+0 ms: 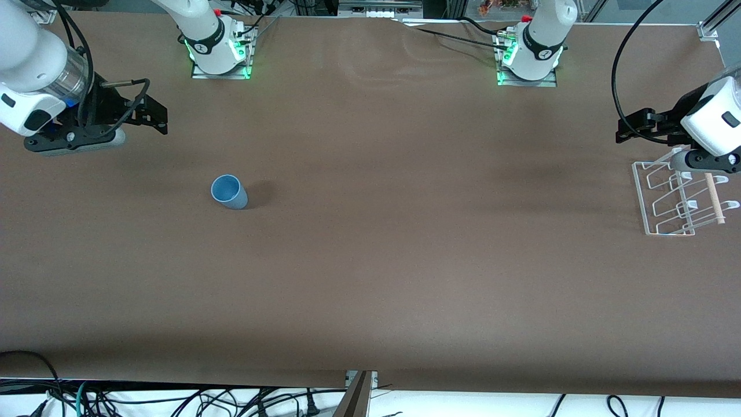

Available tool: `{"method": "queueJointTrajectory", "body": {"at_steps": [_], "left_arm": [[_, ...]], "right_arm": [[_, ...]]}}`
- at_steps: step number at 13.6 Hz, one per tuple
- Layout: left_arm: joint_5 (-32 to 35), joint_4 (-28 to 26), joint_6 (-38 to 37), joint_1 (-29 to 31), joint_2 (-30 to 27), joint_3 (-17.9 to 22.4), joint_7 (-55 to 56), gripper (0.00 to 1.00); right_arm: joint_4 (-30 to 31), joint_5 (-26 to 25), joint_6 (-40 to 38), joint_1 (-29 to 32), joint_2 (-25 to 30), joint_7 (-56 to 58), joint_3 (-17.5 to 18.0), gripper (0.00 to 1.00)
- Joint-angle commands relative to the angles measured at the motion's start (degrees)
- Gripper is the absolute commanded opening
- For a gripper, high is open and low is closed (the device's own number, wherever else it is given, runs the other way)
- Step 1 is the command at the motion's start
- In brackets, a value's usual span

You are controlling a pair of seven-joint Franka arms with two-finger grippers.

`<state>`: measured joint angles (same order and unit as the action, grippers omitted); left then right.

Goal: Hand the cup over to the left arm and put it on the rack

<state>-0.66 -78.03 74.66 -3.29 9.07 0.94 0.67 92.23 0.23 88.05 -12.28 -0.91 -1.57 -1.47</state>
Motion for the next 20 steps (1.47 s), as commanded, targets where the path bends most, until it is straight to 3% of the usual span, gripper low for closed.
{"method": "queueJointTrajectory", "body": {"at_steps": [1,4,8,20], "left_arm": [[0.0,2.2,-1.0,-0.2,1.0,0.3,0.3,1.00],[0.0,2.2,-1.0,-0.2,1.0,0.3,0.3,1.00],[0.0,2.2,-1.0,-0.2,1.0,0.3,0.3,1.00],[0.0,2.2,-1.0,0.0,1.0,0.4,0.3,1.00]], "right_arm": [[-1.4,-0.2,-1.8,1.1,-0.1,-0.2,1.2,0.99],[-1.5,-0.2,-1.1,1.2,-0.4,0.3,1.0,0.99],[-6.5,-0.3,-1.0,1.6,-0.9,0.3,0.5,0.99],[-6.8,0.1,1.1,1.2,-3.3,-0.9,0.7,0.99]]}}
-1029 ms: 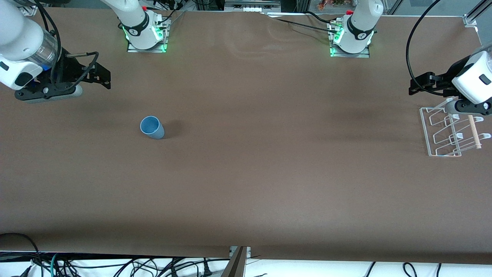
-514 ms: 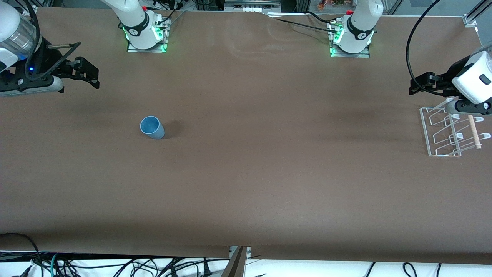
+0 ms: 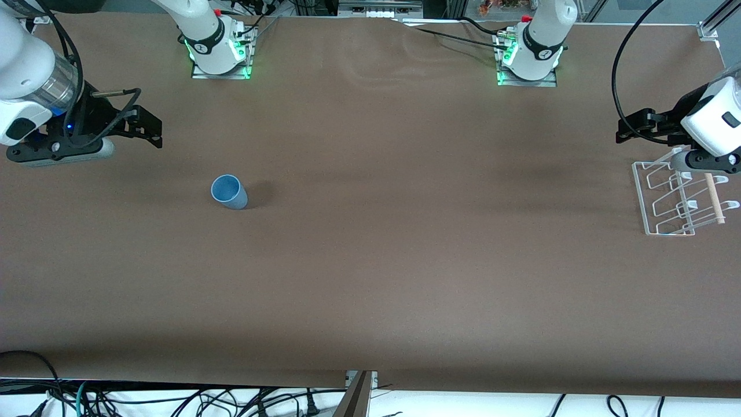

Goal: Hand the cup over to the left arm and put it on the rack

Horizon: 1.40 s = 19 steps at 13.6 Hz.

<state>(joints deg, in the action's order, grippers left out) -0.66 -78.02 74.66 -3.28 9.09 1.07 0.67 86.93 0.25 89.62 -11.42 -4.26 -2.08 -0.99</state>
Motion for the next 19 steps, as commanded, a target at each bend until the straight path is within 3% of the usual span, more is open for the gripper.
{"method": "queueJointTrajectory", "body": {"at_steps": [1,10,12,19], "left_arm": [[0.0,2.2,-1.0,-0.2,1.0,0.3,0.3,1.00],[-0.3,2.2,-0.9,0.0,1.7,0.2,0.4,1.00],[-0.1,2.2,-1.0,-0.1,1.7,0.3,0.4,1.00],[-0.6,1.2,-0.7,0.6,0.9,0.5,0.1,1.00]], "right_arm": [[-1.5,0.1,-0.6,0.4,0.1,-0.4,0.1,0.99],[-1.3,0.5,-0.3,0.4,-0.1,-0.4,-0.5,0.99],[-1.5,-0.7,-0.6,-0.6,-3.9,-0.1,-0.1,0.99],[-0.7,-1.3,-2.8,-1.3,-9.4,0.8,-0.2,0.99]]}}
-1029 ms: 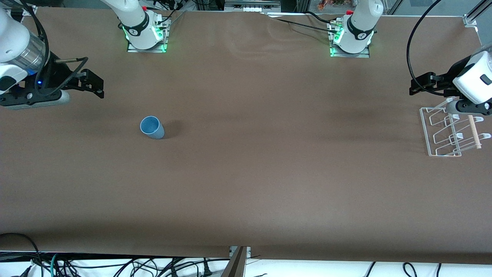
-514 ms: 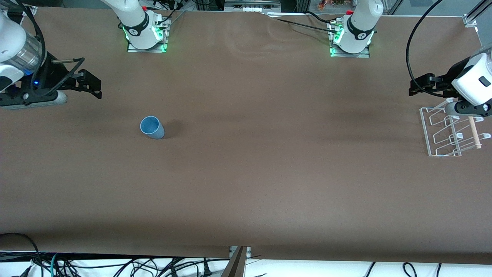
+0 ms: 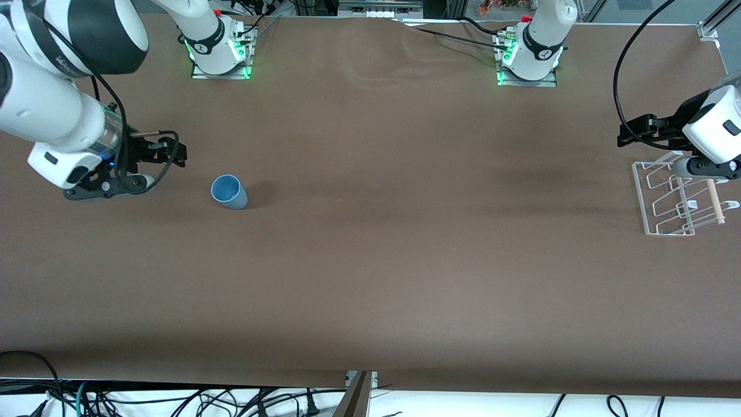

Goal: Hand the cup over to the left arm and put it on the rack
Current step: 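Reach the right gripper down to the light blue cup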

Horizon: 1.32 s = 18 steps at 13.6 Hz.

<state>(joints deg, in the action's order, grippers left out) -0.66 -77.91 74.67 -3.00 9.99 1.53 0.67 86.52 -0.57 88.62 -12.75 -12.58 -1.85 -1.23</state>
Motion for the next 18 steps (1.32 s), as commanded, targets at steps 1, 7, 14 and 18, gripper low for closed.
{"method": "queueJointTrajectory", "body": {"at_steps": [1,7,14,18], "left_arm": [[-0.5,1.0,-0.7,0.3,-0.4,0.0,0.2,1.00],[-4.0,-0.9,-0.9,0.4,-0.4,0.0,-0.3,1.00],[-6.6,-2.9,-0.6,1.1,-0.1,0.0,-13.9,1.00],[-6.5,-3.6,-0.5,1.2,0.5,0.0,-29.5,1.00]], "right_arm": [[0.1,-0.5,-2.4,-0.1,-1.6,0.4,0.0,0.99],[11.9,-0.2,7.3,-0.2,0.4,0.2,0.1,0.99],[25.5,0.0,25.1,-0.1,1.6,8.2,0.0,0.99],[31.5,0.8,34.3,0.3,1.2,13.1,-0.4,0.99]]}}
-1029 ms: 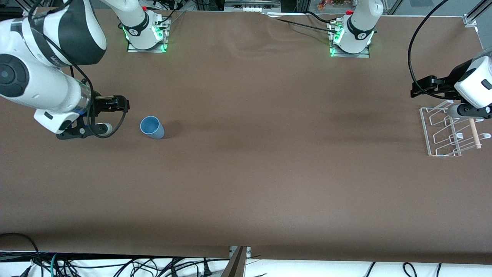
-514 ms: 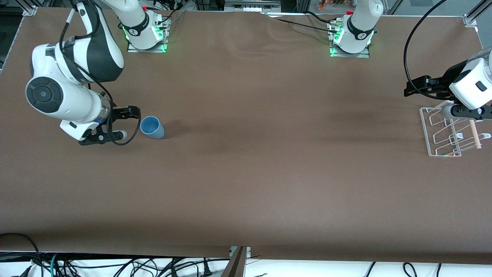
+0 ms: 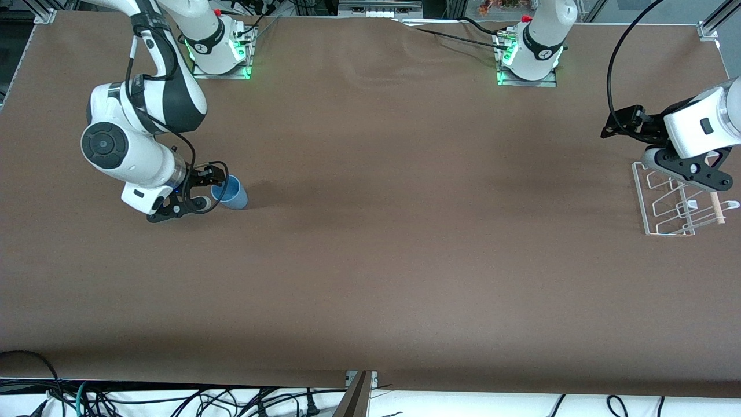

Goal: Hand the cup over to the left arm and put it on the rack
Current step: 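Close the right gripper on the cup rim while the left gripper lowers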

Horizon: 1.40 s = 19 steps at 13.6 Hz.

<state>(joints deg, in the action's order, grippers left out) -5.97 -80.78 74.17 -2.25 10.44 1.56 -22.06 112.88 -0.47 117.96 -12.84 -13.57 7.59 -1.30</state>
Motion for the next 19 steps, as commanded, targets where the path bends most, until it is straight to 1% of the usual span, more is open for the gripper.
{"method": "queueJointTrajectory", "body": {"at_steps": [1,3,10,12,13,15,16,17,18,19], "left_arm": [[-1.1,-1.2,0.3,0.4,0.1,0.0,-10.3,1.00],[-0.7,-2.2,2.0,0.4,0.2,0.0,-16.7,1.00],[-1.1,-3.5,3.7,1.4,1.0,0.0,-26.6,1.00],[-1.2,-4.4,4.3,1.4,1.0,0.0,-28.9,1.00],[-1.3,-4.9,5.0,1.4,1.0,0.0,-29.4,1.00],[-1.8,-5.2,5.4,1.5,1.0,0.0,-29.4,1.00],[-3.2,-5.9,5.5,1.5,1.1,0.0,-29.4,1.00],[-4.2,-6.1,5.6,1.5,1.3,0.0,-29.4,1.00],[-4.3,-6.0,5.6,1.5,1.4,0.0,-29.4,1.00],[-4.3,-6.0,5.5,1.5,1.4,0.0,-29.4,1.00]], "right_arm": [[6.6,0.7,7.0,0.4,2.1,4.0,-0.4,0.99],[8.1,0.7,9.6,0.5,1.4,4.8,-0.4,0.99],[10.8,0.7,13.5,0.5,-2.1,4.8,-0.4,0.98],[10.6,0.9,14.2,0.8,-3.5,4.8,-0.4,0.90],[10.4,1.9,14.2,0.9,-3.9,4.8,-0.4,0.78],[9.8,2.3,14.2,0.9,-4.7,4.7,-0.4,0.37],[9.6,2.5,14.2,1.0,-5.1,4.6,-0.4,0.16],[9.5,3.4,14.1,1.0,-5.3,4.5,-0.4,0.00],[9.2,4.7,14.0,1.0,-5.4,4.4,-0.4,0.00],[8.5,4.9,13.6,1.0,-5.3,4.2,-0.4,0.00]]}}
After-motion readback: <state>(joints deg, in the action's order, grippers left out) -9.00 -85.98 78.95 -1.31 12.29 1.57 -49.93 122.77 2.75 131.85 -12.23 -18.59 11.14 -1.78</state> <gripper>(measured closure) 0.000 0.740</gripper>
